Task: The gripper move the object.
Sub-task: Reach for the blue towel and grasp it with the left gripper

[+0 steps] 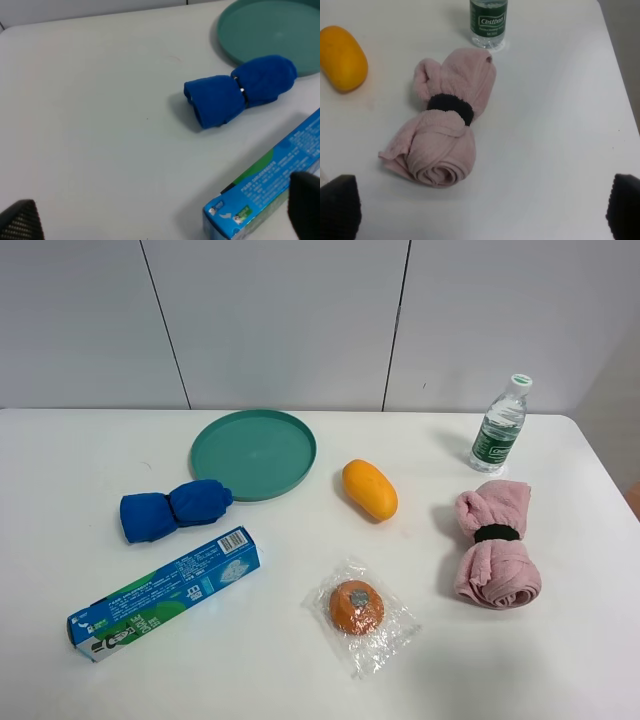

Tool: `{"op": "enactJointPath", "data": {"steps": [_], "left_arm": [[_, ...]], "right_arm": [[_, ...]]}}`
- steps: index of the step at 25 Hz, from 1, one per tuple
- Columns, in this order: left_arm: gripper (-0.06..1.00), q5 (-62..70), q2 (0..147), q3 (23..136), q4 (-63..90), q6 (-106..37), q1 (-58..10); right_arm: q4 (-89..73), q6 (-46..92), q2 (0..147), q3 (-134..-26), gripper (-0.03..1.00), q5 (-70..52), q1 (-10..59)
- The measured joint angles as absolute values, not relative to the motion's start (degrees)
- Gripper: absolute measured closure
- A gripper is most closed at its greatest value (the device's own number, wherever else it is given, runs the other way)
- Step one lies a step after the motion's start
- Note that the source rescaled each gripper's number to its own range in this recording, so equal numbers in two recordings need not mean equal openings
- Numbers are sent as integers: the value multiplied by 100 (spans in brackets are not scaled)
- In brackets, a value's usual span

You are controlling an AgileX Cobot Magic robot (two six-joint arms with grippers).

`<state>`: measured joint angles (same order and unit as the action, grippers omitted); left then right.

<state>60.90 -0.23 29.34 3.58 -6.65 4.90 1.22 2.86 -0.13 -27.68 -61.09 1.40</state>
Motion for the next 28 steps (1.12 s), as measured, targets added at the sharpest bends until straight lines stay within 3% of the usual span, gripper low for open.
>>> {"op": "enactJointPath", "data": {"steps": [28], "left_arm": [[-6, 6090, -23, 2934, 358, -665, 490]], "right_arm": [[122, 286, -13, -2768, -3, -6109, 140]]}}
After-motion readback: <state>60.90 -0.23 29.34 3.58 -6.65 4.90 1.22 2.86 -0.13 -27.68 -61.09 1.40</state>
